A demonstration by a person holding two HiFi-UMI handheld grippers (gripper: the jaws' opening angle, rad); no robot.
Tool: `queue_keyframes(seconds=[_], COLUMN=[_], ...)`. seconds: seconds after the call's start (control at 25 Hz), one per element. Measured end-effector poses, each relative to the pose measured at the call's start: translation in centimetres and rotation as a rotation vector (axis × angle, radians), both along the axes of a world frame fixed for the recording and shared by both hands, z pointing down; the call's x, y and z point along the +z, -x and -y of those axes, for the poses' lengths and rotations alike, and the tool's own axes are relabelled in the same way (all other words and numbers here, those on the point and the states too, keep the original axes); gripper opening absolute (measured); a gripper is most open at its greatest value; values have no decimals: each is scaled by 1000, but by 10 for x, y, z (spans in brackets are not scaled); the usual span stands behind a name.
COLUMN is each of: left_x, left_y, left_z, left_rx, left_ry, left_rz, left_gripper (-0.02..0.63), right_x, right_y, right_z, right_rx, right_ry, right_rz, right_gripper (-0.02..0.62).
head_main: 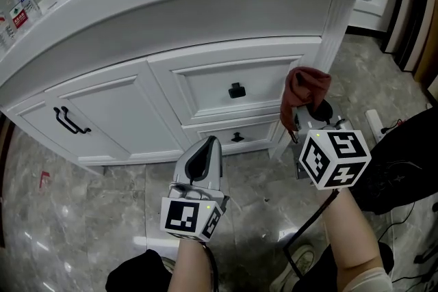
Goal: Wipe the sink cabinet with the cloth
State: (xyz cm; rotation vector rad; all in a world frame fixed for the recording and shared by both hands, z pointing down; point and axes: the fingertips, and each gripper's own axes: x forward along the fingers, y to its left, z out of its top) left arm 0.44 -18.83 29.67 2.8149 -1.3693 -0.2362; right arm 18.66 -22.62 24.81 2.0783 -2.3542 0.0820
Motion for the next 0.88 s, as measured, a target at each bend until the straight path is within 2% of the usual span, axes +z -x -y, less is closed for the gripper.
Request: queue_keyframes(seconds=[0.12,0.24,0.4,0.64,0.88], left_x=[-1,1,0,3,9], left_y=[6,14,28,68,109], left_z=[1,2,1,4,9], left_rx=[-13,-25,-46,-86,-143], left_ry=[-2,-10,-8,-18,-2], left_rz=[-9,-3,23,40,39], left_gripper=[0,0,0,0,0], right_x=[7,17,38,75,65], right_y=[-15,-2,51,162,225], right_z=[-5,-10,-11,1,18], right_rx=[60,22,-106,-323,-408], right_ry=[12,18,43,142,117], right_rz=[1,26,59,10,50], right_gripper=[77,77,77,77,77])
